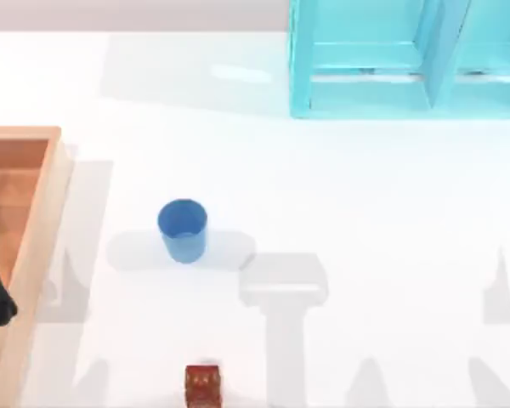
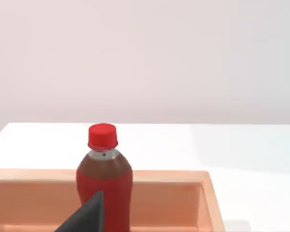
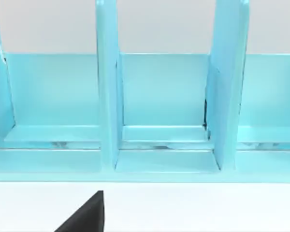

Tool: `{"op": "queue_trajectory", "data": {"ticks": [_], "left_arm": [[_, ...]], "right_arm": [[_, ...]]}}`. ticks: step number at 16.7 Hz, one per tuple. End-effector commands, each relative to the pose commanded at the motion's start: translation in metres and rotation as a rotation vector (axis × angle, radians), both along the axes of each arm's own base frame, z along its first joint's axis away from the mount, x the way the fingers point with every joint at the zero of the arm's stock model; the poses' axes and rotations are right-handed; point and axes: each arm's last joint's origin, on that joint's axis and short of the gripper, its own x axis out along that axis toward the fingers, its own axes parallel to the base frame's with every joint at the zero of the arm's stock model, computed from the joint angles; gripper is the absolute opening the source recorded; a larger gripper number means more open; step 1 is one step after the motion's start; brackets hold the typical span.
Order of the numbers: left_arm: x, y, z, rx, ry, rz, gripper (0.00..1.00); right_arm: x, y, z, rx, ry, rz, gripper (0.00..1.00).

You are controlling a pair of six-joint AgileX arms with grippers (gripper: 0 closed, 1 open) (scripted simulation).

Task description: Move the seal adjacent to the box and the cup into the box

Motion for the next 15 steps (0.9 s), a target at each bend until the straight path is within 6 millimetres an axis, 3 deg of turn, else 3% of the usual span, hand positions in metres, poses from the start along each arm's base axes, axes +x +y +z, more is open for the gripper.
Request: {"op": "queue_trajectory", "data": {"ticks": [3, 7, 11, 15], "left_arm": [[0.000, -0.001, 0.002, -0.009, 0.011, -0.011, 1.00], [0.003, -0.013, 0.020, -0.103, 0.159, -0.113, 1.00], [0.018, -0.036, 0.045, -0.214, 0.483, -0.221, 1.00], [0.044, -0.078, 0.058, -0.239, 0.904, -0.251, 1.00]], "right_arm": [[0.000, 0.000, 0.000, 0.000, 0.000, 0.000, 1.00], [0.000, 0.000, 0.000, 0.000, 0.000, 0.000, 1.00], [0.000, 0.000, 0.000, 0.000, 0.000, 0.000, 1.00], [0.000, 0.000, 0.000, 0.000, 0.000, 0.000, 1.00]]}}
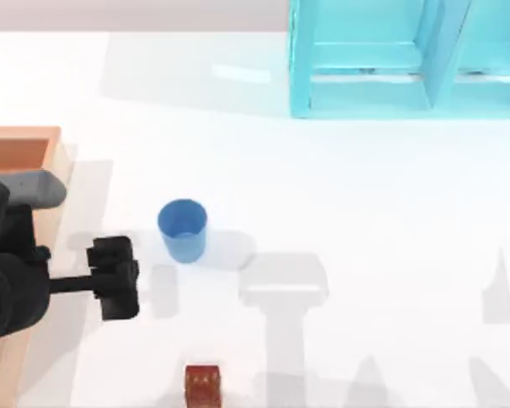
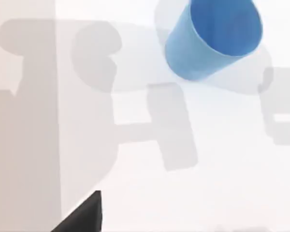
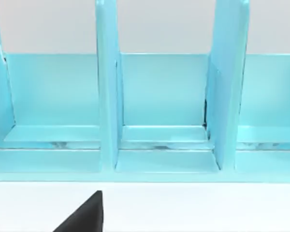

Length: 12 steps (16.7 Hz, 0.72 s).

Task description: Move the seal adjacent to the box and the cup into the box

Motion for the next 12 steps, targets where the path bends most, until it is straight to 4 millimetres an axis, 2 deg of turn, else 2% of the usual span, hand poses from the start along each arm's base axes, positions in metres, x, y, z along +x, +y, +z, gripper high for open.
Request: {"op": "queue_trajectory", "data": {"ticks": [3, 6, 9, 12], "left_arm": [[0.016, -0.041, -0.001, 0.081, 0.273, -0.027, 1.00], [0.022, -0.082, -0.005, 0.182, 0.464, -0.031, 1.00], [0.023, -0.117, -0.012, 0.279, 0.585, -0.021, 1.00], [0.022, -0.138, -0.017, 0.339, 0.641, -0.012, 1.00]], "right_arm": [[0.000, 0.000, 0.000, 0.000, 0.000, 0.000, 1.00], [0.000, 0.000, 0.000, 0.000, 0.000, 0.000, 1.00], [0.000, 0.000, 0.000, 0.000, 0.000, 0.000, 1.00], [0.000, 0.000, 0.000, 0.000, 0.000, 0.000, 1.00]]}}
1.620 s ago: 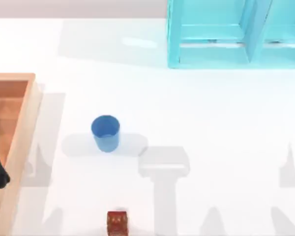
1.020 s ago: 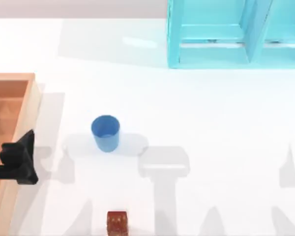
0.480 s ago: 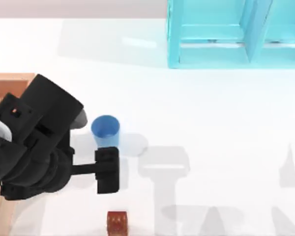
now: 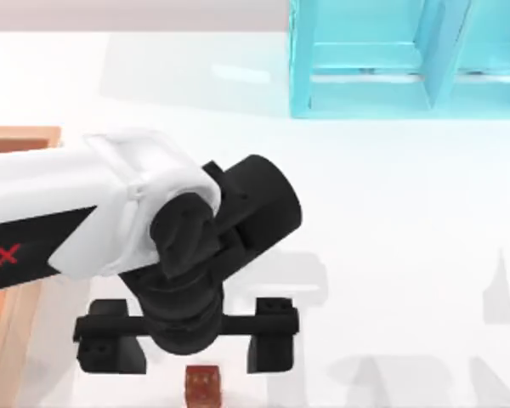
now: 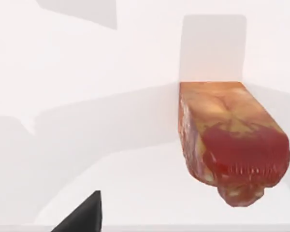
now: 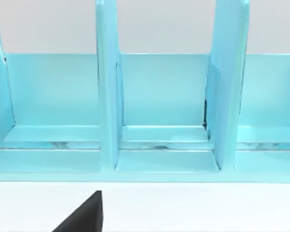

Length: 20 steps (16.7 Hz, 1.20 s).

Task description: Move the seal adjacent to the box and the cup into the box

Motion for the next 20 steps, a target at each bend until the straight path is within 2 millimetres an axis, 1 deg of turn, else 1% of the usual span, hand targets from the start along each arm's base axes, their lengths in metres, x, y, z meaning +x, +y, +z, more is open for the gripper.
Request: {"op": "queue_trajectory", "data": {"ticks": [2, 6, 8, 10, 14, 16, 17, 20], "left_arm": [[-0.001, -0.003, 0.000, 0.008, 0.007, 0.000, 1.00], [0.000, -0.002, 0.000, 0.006, 0.005, 0.003, 1.00], [0.000, -0.002, -0.005, 0.008, 0.007, 0.001, 1.00], [0.001, -0.003, -0.020, 0.010, 0.009, -0.001, 1.00], [0.002, -0.005, -0.060, 0.001, 0.002, 0.000, 1.00], [0.000, -0.004, -0.075, 0.005, 0.004, 0.000, 1.00], [0.000, -0.003, -0.079, 0.007, 0.006, 0.000, 1.00], [0.000, -0.003, -0.080, 0.008, 0.007, 0.000, 1.00]], "right_arm": [[0.000, 0.000, 0.000, 0.000, 0.000, 0.000, 1.00], [0.000, 0.000, 0.000, 0.000, 0.000, 0.000, 1.00], [0.000, 0.000, 0.000, 0.000, 0.000, 0.000, 1.00], [0.000, 0.000, 0.000, 0.000, 0.000, 0.000, 1.00], [0.000, 0.000, 0.000, 0.000, 0.000, 0.000, 1.00], [0.000, 0.000, 0.000, 0.000, 0.000, 0.000, 1.00], [0.000, 0.000, 0.000, 0.000, 0.000, 0.000, 1.00], [0.000, 0.000, 0.000, 0.000, 0.000, 0.000, 1.00]]}}
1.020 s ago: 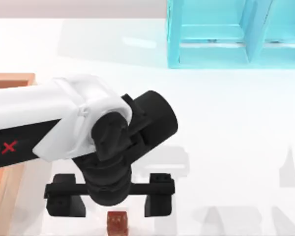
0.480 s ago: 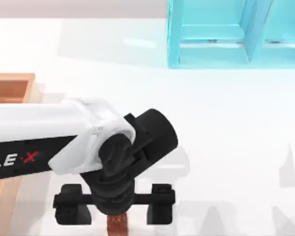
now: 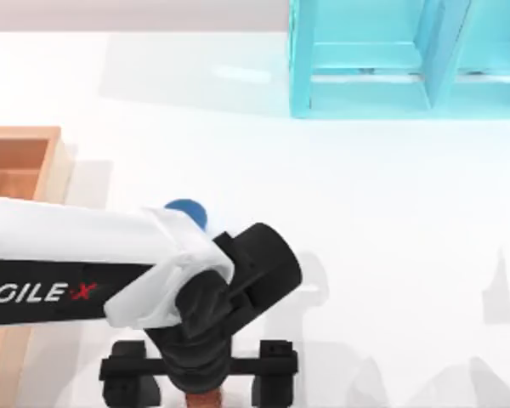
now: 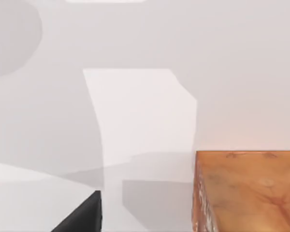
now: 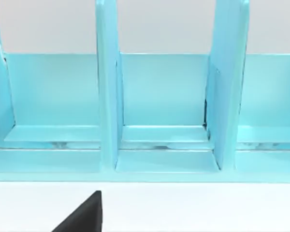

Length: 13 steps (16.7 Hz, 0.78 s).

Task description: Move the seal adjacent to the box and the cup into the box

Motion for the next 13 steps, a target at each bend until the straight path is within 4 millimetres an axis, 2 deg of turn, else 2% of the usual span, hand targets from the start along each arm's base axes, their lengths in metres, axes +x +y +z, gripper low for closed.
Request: {"op": "queue_trajectory", "data": {"ticks": [1, 13], "left_arm": [[0.0000, 0.0000, 0.0000, 0.000, 0.000, 0.000, 1.00], [0.0000, 0.0000, 0.0000, 0.000, 0.000, 0.000, 0.10]], "right_arm": [[0.0000, 0.0000, 0.0000, 0.000, 0.000, 0.000, 1.00], [0.0000, 0.0000, 0.0000, 0.000, 0.000, 0.000, 1.00]]}}
